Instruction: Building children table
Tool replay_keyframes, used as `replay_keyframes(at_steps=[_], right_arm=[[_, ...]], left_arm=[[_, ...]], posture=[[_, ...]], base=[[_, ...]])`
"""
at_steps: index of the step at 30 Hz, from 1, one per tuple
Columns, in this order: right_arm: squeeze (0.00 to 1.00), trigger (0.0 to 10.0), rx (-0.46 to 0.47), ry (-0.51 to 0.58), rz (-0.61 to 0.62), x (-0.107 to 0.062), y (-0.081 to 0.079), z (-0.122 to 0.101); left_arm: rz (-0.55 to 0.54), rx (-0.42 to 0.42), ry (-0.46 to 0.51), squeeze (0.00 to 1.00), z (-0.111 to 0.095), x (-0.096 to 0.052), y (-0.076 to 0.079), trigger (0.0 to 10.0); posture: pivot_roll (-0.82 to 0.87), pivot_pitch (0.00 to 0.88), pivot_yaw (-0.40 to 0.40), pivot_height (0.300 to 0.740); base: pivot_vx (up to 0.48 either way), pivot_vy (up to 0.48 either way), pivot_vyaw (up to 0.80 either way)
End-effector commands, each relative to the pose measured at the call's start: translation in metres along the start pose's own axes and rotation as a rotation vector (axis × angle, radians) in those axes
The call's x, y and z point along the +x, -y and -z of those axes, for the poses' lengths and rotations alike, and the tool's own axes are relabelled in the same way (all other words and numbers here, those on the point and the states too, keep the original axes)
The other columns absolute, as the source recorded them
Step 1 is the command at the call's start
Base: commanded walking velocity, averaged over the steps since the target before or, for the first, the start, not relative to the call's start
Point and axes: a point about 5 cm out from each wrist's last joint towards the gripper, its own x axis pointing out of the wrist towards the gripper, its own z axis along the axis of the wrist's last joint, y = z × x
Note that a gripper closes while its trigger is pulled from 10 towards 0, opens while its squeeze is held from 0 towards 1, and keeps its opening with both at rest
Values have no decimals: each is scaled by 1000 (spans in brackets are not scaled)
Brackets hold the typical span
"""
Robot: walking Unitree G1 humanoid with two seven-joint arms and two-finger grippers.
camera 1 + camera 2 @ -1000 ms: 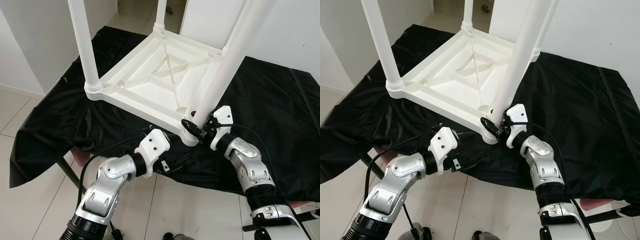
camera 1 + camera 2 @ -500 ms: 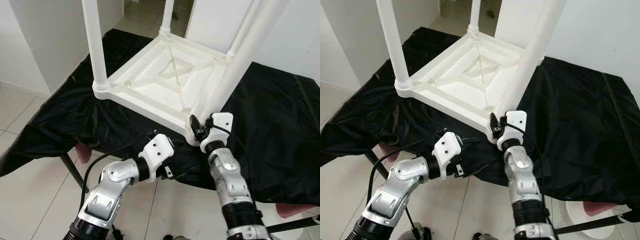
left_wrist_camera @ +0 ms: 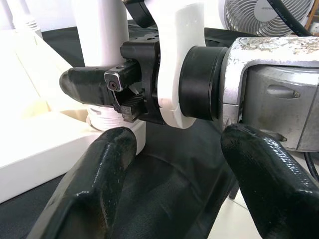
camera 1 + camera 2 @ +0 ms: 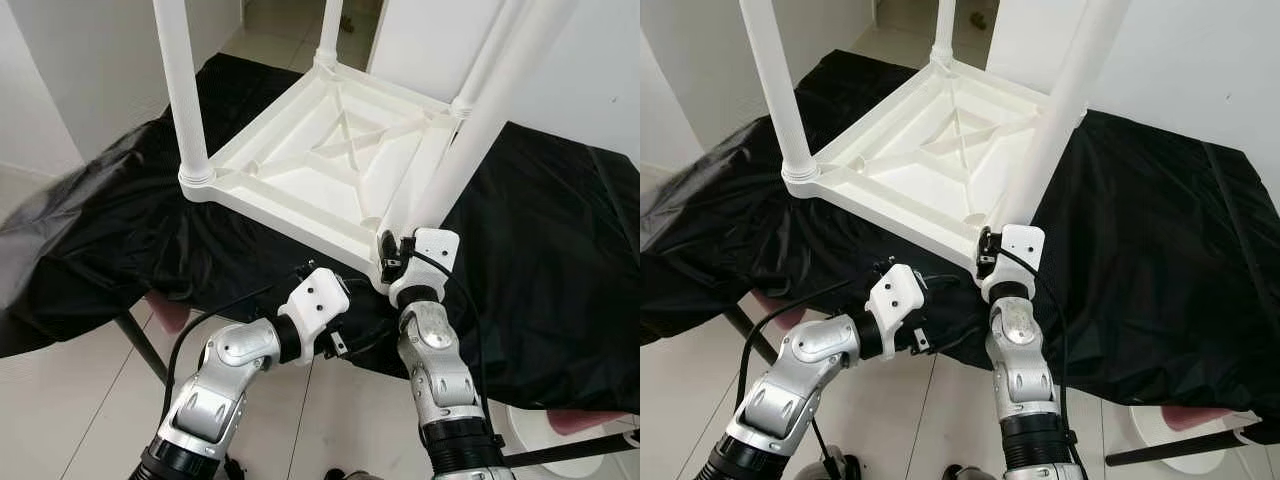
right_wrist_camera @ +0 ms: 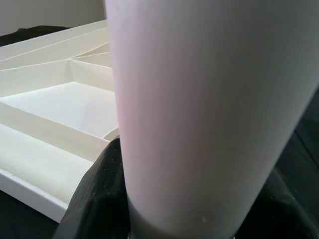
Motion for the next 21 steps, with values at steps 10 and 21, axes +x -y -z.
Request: replay_keyframes(at_steps=[10, 21], right_arm=[[1000, 10000, 45, -22, -77, -2, 26, 5], [0, 10000, -62, -26, -454, 10, 45, -6]], left_arm=[[-78, -3, -8, 0, 0, 0, -2, 10000], [-81, 3, -10, 0, 0, -2, -6, 10000]], posture=[[103, 117, -109, 740], [102, 121, -91, 740]], base=[[0, 0, 0], [0, 0, 0]])
